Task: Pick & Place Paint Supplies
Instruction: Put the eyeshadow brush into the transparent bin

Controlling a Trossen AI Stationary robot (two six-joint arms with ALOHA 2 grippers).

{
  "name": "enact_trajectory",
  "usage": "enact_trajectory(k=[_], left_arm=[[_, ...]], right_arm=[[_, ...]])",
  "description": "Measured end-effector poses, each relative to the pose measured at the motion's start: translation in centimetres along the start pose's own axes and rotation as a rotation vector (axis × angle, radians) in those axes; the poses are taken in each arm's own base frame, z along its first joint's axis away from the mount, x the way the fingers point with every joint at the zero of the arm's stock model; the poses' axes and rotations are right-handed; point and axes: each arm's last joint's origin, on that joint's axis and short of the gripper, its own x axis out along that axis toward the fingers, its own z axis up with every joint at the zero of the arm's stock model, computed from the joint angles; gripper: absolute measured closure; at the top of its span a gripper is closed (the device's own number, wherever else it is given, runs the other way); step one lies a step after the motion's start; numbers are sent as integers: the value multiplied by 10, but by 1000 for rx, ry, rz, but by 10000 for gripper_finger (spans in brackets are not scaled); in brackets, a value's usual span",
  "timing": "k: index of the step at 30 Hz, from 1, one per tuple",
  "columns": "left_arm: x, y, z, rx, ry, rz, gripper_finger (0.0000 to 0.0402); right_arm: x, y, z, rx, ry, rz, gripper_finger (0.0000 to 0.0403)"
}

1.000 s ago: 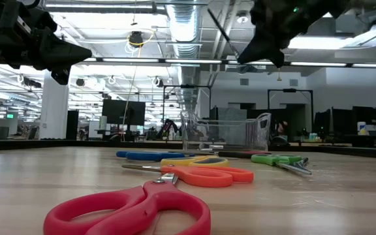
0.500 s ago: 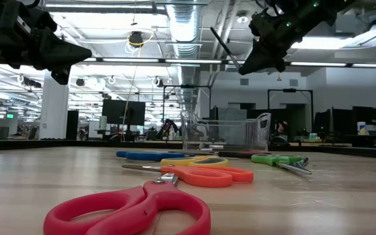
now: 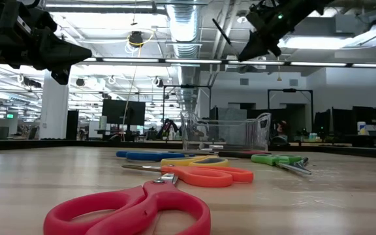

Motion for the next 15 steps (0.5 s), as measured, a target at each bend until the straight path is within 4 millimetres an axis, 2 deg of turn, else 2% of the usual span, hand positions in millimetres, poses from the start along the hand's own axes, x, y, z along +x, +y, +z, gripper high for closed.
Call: enact_trajectory(k=[3,5,15], left_arm=[[0,0,0,0,0,0,401],[0,0,0,0,0,0,401],[0,0,0,0,0,0,401]], right_arm=[[13,-7,-2,-28,92,-30,403],[26,-11,4,-40,120,-42,403],[103,-18,-3,-181,443,-88,403]])
